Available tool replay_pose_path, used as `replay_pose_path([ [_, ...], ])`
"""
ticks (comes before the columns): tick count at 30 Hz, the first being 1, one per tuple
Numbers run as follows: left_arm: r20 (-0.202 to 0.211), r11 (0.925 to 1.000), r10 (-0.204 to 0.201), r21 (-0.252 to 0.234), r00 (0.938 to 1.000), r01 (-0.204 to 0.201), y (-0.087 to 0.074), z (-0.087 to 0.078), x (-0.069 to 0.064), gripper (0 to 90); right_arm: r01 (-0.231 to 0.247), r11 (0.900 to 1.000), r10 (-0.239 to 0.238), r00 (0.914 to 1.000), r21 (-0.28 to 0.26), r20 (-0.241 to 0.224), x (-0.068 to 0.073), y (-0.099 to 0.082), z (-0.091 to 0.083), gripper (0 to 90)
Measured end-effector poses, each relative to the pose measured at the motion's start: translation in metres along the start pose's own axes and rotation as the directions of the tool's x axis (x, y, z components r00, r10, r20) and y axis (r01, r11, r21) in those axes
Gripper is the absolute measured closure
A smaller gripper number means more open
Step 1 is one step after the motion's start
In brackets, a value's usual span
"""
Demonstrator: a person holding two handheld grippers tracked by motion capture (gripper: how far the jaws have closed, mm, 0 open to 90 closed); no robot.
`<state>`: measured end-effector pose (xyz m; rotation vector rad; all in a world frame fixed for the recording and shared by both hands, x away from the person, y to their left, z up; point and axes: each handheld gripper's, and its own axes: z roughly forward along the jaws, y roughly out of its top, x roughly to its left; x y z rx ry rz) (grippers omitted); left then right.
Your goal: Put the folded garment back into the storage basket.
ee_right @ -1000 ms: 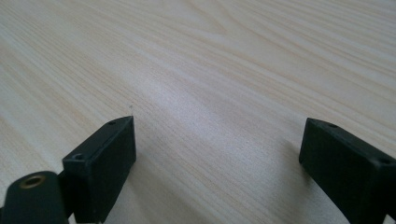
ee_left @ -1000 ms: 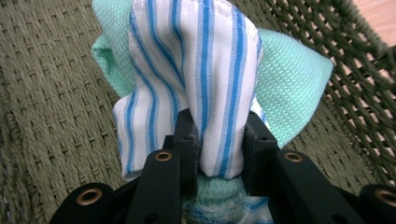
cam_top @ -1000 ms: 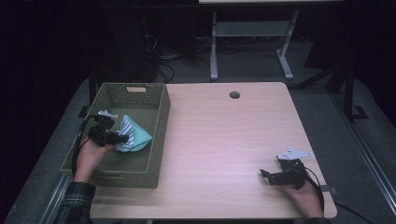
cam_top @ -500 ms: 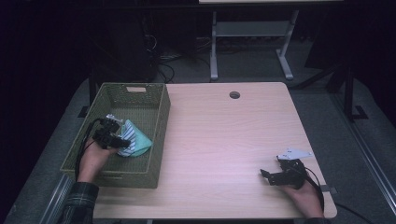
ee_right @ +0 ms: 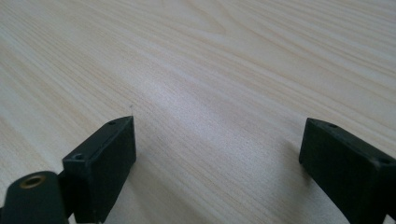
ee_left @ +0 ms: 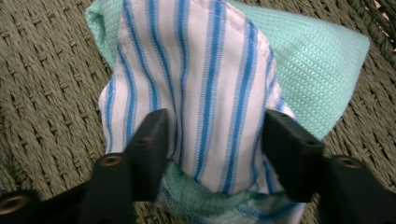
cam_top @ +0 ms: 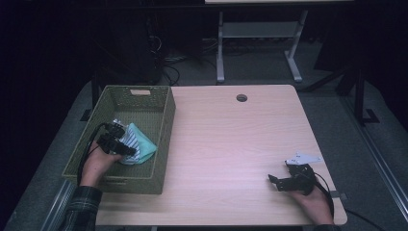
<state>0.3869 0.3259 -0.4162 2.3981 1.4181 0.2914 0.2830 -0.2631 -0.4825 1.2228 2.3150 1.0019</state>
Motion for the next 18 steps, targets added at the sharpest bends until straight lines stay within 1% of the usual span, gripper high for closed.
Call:
replay_pose_path([
  [4, -0.013, 0.9999, 0.002, 0.010, 0.9999, -0.002, 0.001, 0.002, -0.001, 24.8, 0.000, 1.0000, 0.000, 1.0000, 0.000, 0.000, 0.000, 0.000, 0.000, 10.4],
  [5, -0.014, 0.9999, 0.006, 0.011, 0.9999, -0.006, 0.001, 0.003, 0.000, 18.8, 0.001, 1.0000, -0.001, 1.0000, 0.000, 0.000, 0.000, 0.000, 0.000, 10.4],
  [8, -0.010, 1.0000, 0.009, 0.002, 0.9999, -0.009, 0.001, 0.002, 0.000, 13.0, 0.001, 1.0000, -0.001, 1.0000, 0.000, 0.000, 0.000, 0.000, 0.000, 10.4],
  [10, -0.001, 0.9999, 0.012, -0.011, 0.9999, -0.012, 0.001, 0.001, 0.000, 12.9, -0.001, 1.0000, 0.001, 1.0000, -0.001, 0.000, 0.000, 0.000, 0.000, 10.5],
  [13, 0.013, 0.9993, 0.006, -0.037, 0.9999, -0.005, 0.001, -0.003, 0.001, 12.9, 0.000, 1.0000, 0.000, 1.0000, 0.000, 0.000, 0.000, 0.000, 0.000, 10.5],
  [16, 0.024, 0.9971, 0.011, -0.076, 0.9997, -0.009, 0.001, -0.008, 0.001, 12.9, -0.001, 1.0000, 0.001, 1.0000, 0.000, 0.000, 0.000, 0.000, 0.000, 10.5],
  [18, 0.036, 0.9946, 0.006, -0.104, 0.9993, -0.002, 0.001, -0.011, 0.000, 12.9, 0.000, 1.0000, 0.000, 1.0000, 0.000, 0.000, 0.000, 0.000, 0.000, 10.5],
])
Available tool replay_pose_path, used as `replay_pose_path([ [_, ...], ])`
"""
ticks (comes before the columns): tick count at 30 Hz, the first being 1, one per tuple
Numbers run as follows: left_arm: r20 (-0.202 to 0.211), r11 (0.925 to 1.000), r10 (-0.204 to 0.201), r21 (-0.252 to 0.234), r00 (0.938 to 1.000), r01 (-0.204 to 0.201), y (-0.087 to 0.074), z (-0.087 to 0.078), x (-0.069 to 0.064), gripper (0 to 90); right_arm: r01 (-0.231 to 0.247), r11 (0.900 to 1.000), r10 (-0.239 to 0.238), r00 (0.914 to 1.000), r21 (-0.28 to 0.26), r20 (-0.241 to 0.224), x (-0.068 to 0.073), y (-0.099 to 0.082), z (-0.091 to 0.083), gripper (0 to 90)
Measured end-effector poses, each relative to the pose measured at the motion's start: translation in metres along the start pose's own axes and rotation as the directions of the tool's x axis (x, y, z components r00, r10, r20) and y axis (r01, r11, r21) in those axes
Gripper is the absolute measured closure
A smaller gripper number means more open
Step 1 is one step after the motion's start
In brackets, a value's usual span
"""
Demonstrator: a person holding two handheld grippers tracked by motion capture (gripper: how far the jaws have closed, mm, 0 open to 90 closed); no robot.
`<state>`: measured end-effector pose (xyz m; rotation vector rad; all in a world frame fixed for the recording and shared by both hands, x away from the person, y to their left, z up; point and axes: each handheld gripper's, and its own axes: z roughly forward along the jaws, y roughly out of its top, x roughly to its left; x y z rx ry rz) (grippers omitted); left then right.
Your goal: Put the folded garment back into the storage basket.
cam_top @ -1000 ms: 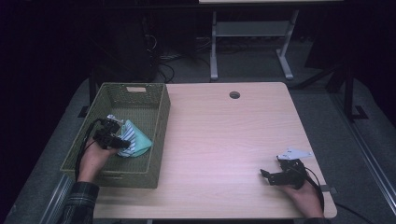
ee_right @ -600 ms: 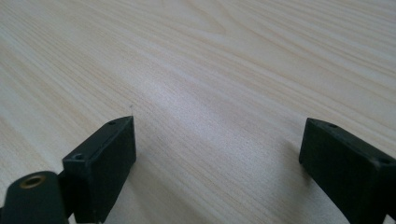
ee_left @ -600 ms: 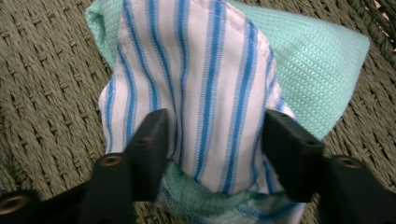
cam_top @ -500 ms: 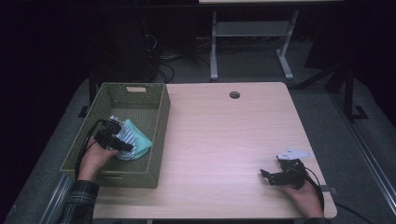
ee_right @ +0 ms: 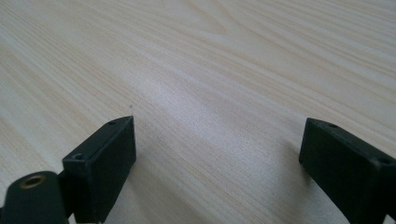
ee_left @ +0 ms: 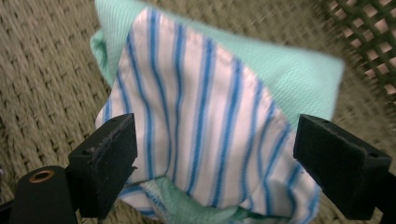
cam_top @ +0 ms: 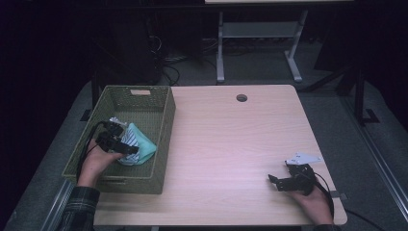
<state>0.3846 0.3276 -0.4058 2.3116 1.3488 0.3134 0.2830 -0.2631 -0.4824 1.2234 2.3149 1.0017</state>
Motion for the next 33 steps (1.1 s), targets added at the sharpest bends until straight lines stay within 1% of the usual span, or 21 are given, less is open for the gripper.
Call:
replay_pose_path([
  [1, -0.002, 1.0000, -0.003, -0.009, 1.0000, 0.003, 0.000, -0.001, -0.001, 12.9, 0.000, 1.0000, 0.000, 1.0000, -0.001, 0.000, 0.000, 0.000, 0.000, 10.4],
  [2, -0.001, 0.9998, 0.006, -0.019, 1.0000, -0.006, 0.000, -0.003, 0.000, 12.9, 0.001, 1.0000, -0.001, 1.0000, 0.000, 0.000, 0.000, 0.000, 0.000, 10.5],
  [6, 0.004, 0.9975, 0.002, -0.070, 1.0000, -0.002, 0.001, -0.013, -0.001, 12.9, -0.001, 1.0000, 0.001, 1.0000, 0.000, 0.000, 0.000, 0.000, 0.000, 10.4],
  [7, 0.007, 0.9961, 0.004, -0.088, 1.0000, -0.003, 0.002, -0.016, -0.002, 13.0, -0.001, 1.0000, 0.001, 1.0000, 0.000, 0.000, 0.000, 0.000, 0.000, 10.4],
  [9, 0.008, 0.9940, -0.003, -0.109, 1.0000, 0.004, 0.003, -0.021, -0.004, 13.0, 0.000, 1.0000, 0.000, 1.0000, -0.001, 0.000, 0.000, 0.000, 0.000, 10.4],
  [11, 0.010, 0.9912, -0.001, -0.132, 1.0000, 0.002, 0.006, -0.027, -0.006, 13.0, 0.000, 1.0000, 0.000, 1.0000, 0.000, 0.000, 0.000, 0.000, 0.000, 10.4],
  [15, 0.035, 0.9840, -0.008, -0.178, 0.9994, 0.014, 0.010, -0.036, -0.011, 13.3, -0.001, 1.0000, 0.001, 1.0000, -0.001, 0.000, 0.000, 0.000, 0.000, 10.4],
  [17, 0.042, 0.9819, -0.005, -0.189, 0.9991, 0.012, 0.012, -0.041, -0.013, 13.3, -0.001, 1.0000, 0.001, 1.0000, 0.000, 0.000, 0.000, 0.000, 0.000, 10.4],
  [19, 0.048, 0.9785, -0.014, -0.205, 0.9987, 0.024, 0.014, -0.044, -0.017, 13.3, -0.001, 1.0000, 0.001, 1.0000, -0.001, 0.000, 0.000, 0.000, 0.000, 10.4],
  [21, 0.063, 0.9760, -0.012, -0.216, 0.9979, 0.026, 0.016, -0.048, -0.020, 13.5, -0.001, 1.0000, 0.001, 1.0000, 0.000, 0.000, 0.000, 0.000, 0.000, 10.4],
  [23, 0.063, 0.9750, -0.004, -0.221, 0.9980, 0.018, 0.018, -0.051, -0.025, 13.5, 0.000, 1.0000, 0.000, 1.0000, 0.000, 0.000, 0.000, 0.000, 0.000, 10.4],
  [26, 0.082, 0.9714, 0.008, -0.237, 0.9966, 0.012, 0.023, -0.055, -0.033, 13.7, -0.001, 1.0000, 0.001, 1.0000, -0.001, 0.000, 0.000, 0.000, 0.000, 10.4],
  [33, 0.099, 0.9631, 0.046, -0.269, 0.9940, -0.017, 0.034, -0.061, -0.053, 13.5, -0.001, 1.0000, 0.001, 1.0000, 0.000, 0.000, 0.000, 0.000, 0.000, 10.4],
])
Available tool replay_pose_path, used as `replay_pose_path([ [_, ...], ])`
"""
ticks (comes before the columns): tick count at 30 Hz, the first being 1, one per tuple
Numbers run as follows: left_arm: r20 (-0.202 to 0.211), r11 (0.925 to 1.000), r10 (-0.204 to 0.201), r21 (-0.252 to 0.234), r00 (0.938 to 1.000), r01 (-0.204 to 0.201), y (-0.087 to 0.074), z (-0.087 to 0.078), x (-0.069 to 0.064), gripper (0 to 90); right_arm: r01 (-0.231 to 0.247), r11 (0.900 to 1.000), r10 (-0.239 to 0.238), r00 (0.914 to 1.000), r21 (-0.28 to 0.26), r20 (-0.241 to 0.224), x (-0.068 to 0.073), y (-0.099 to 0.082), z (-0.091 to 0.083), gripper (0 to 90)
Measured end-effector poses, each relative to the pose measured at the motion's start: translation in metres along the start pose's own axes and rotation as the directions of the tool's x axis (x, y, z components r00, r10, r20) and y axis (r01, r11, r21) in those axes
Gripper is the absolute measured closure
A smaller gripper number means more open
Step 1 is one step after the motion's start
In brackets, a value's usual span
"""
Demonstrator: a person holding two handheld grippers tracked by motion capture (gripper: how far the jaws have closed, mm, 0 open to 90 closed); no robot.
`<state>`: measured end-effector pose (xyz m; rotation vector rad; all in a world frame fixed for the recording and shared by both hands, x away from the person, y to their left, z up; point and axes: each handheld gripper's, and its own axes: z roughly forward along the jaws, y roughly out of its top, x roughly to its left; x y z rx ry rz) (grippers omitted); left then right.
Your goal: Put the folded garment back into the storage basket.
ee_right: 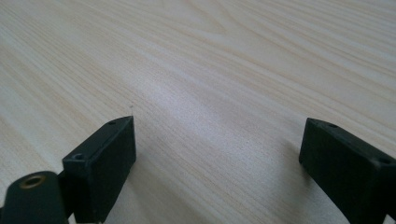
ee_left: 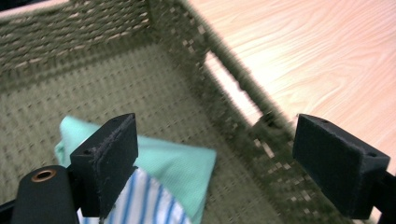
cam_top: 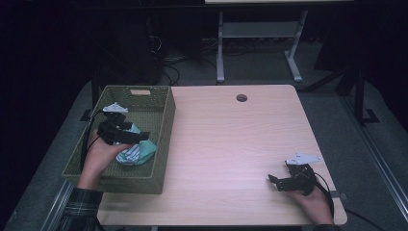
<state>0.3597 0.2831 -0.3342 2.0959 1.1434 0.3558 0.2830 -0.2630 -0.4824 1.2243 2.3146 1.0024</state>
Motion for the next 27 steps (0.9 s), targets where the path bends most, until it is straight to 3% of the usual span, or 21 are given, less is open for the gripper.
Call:
replay_pose_path([
  [14, 0.073, 0.9988, 0.030, -0.040, 0.9969, -0.027, 0.017, 0.013, -0.038, 13.6, 0.000, 1.0000, 0.000, 1.0000, 0.000, 0.000, 0.000, 0.000, 0.000, 10.4],
  [27, 0.145, 0.9965, 0.061, -0.066, 0.9876, -0.052, 0.029, 0.038, -0.075, 13.8, 0.000, 1.0000, 0.000, 1.0000, 0.000, 0.000, 0.000, 0.000, 0.000, 10.4],
])
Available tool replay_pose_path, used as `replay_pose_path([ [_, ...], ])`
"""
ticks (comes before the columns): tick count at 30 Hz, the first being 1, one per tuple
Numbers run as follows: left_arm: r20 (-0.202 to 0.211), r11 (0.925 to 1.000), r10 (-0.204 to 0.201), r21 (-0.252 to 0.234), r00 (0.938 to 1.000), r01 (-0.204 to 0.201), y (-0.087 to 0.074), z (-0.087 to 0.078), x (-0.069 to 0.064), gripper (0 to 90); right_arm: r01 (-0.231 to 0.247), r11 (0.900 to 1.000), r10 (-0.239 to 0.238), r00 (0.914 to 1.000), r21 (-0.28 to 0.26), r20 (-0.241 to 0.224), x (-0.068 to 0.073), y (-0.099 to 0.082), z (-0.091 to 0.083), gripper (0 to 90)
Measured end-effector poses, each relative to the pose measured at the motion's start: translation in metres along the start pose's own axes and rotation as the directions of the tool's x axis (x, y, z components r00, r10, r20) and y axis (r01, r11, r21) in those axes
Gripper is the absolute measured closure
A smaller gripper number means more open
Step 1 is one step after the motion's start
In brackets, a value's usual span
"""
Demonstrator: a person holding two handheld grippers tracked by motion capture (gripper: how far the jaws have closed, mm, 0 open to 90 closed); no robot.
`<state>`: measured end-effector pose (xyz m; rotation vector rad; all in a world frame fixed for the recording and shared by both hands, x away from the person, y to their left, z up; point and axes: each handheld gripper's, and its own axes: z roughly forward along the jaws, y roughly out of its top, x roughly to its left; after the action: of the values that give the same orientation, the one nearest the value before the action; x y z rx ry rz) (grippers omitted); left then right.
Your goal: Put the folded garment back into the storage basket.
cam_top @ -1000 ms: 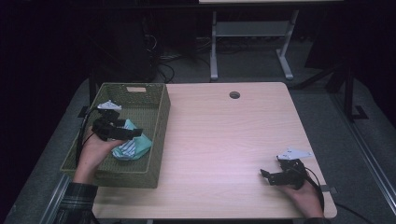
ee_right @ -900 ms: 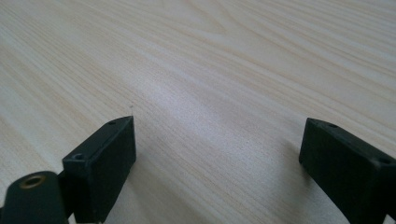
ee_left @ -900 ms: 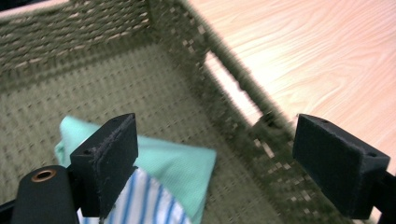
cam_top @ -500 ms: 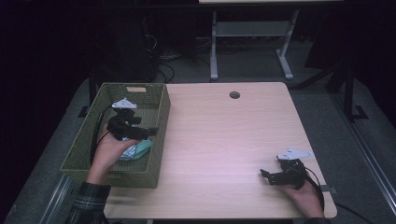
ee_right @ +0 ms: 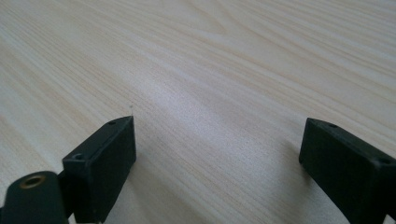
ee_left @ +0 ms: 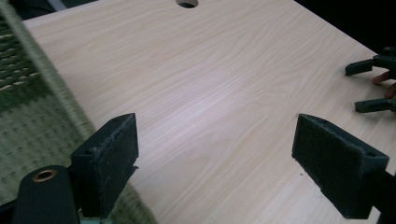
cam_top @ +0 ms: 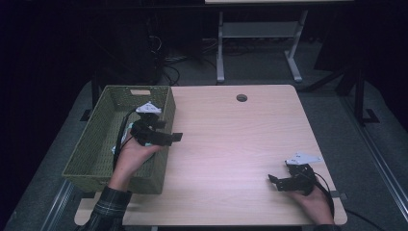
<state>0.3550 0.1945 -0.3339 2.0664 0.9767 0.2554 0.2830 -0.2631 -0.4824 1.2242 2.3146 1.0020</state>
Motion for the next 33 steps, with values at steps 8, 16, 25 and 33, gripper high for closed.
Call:
replay_pose_path([
  [8, 0.036, 0.9996, 0.027, -0.012, 0.9990, -0.027, 0.006, 0.021, -0.023, 13.8, 0.000, 1.0000, 0.000, 1.0000, 0.000, 0.000, 0.000, 0.000, 0.000, 10.4],
  [16, 0.055, 0.9973, 0.070, -0.024, 0.9960, -0.069, 0.005, 0.047, -0.046, 13.8, 0.000, 1.0000, 0.000, 1.0000, 0.000, 0.000, 0.000, 0.000, 0.000, 10.4],
  [25, 0.063, 0.9938, 0.111, -0.020, 0.9919, -0.110, -0.002, 0.072, -0.065, 13.9, 0.000, 1.0000, 0.000, 1.0000, 0.000, 0.000, 0.000, 0.000, 0.000, 10.4],
  [33, 0.070, 0.9919, 0.127, -0.011, 0.9894, -0.127, -0.014, 0.091, -0.073, 13.9, -0.002, 1.0000, 0.002, 1.0000, 0.001, -0.001, 0.000, 0.000, 0.000, 10.3],
])
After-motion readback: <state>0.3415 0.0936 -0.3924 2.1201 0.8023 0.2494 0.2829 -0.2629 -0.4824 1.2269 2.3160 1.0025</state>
